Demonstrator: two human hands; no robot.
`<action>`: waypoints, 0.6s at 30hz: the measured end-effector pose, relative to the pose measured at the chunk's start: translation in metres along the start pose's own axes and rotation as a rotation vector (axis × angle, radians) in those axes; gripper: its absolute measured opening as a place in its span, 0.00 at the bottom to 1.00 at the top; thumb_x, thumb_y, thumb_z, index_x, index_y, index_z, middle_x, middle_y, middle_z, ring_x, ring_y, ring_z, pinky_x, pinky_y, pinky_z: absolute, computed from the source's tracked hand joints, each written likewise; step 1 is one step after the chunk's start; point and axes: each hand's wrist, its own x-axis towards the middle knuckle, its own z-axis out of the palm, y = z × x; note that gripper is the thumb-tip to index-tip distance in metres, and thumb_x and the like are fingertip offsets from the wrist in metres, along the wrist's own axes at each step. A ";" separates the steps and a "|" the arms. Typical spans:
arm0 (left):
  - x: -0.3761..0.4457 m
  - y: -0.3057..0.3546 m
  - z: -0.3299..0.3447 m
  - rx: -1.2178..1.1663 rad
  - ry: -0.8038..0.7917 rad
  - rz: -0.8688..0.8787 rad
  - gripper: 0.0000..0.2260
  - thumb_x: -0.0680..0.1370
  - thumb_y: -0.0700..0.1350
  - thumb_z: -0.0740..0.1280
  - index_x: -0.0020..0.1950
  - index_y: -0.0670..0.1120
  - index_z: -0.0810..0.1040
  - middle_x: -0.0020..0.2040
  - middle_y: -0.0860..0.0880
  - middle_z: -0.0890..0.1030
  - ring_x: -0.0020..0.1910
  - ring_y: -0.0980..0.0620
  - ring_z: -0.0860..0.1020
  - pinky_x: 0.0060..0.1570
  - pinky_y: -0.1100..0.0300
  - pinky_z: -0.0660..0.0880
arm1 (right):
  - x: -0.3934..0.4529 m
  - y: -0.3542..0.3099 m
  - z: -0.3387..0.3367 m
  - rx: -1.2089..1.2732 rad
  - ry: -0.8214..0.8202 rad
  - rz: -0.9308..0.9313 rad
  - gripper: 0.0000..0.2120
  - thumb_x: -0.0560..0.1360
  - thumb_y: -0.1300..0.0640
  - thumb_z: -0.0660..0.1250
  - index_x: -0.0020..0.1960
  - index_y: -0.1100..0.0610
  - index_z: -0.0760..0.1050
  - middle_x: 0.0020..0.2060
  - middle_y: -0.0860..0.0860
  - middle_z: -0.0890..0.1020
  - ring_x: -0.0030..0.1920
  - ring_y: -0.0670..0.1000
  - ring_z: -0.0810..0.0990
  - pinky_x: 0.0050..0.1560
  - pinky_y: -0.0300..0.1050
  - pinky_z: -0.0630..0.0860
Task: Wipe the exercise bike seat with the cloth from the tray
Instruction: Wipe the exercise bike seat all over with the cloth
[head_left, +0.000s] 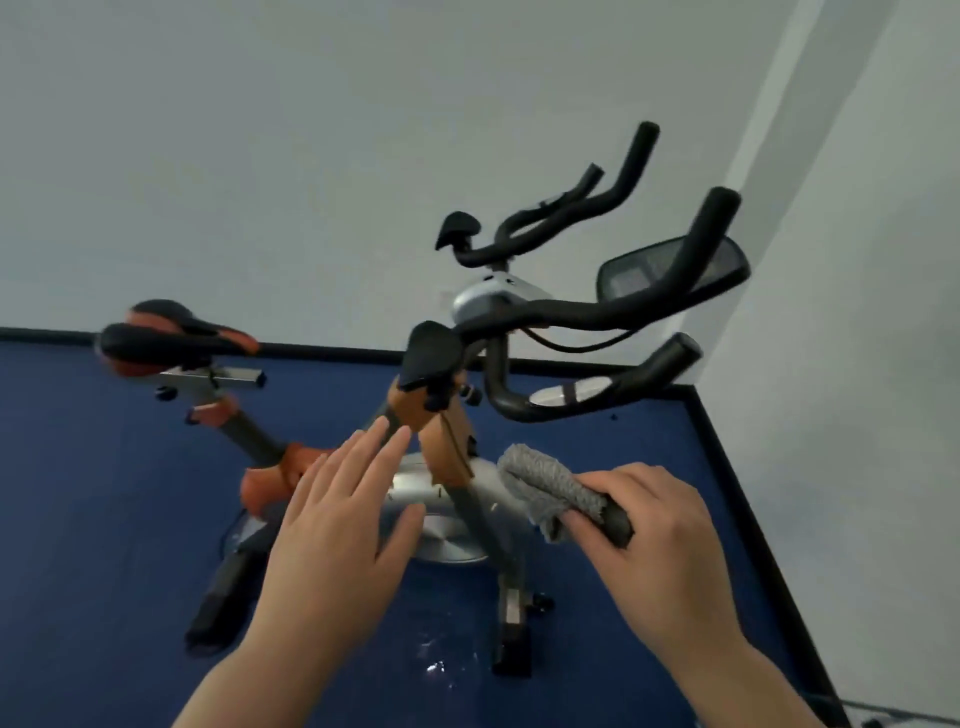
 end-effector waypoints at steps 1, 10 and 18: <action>-0.002 -0.020 -0.010 0.012 0.009 -0.022 0.29 0.74 0.62 0.50 0.74 0.57 0.56 0.75 0.59 0.56 0.73 0.57 0.54 0.70 0.59 0.48 | 0.009 -0.018 0.013 0.010 -0.004 -0.023 0.12 0.66 0.53 0.76 0.49 0.50 0.80 0.41 0.42 0.79 0.42 0.45 0.76 0.47 0.44 0.72; -0.009 -0.190 -0.085 0.073 0.091 -0.193 0.28 0.75 0.60 0.52 0.75 0.57 0.54 0.75 0.59 0.54 0.74 0.58 0.53 0.71 0.59 0.46 | 0.070 -0.169 0.130 0.124 -0.044 -0.165 0.10 0.67 0.53 0.75 0.48 0.50 0.80 0.40 0.40 0.78 0.42 0.44 0.76 0.46 0.42 0.71; -0.012 -0.262 -0.111 0.086 0.109 -0.280 0.27 0.76 0.58 0.54 0.75 0.56 0.56 0.75 0.58 0.56 0.74 0.56 0.54 0.70 0.60 0.46 | 0.096 -0.234 0.186 0.141 -0.113 -0.237 0.10 0.69 0.51 0.72 0.49 0.50 0.80 0.41 0.43 0.80 0.44 0.46 0.77 0.47 0.44 0.72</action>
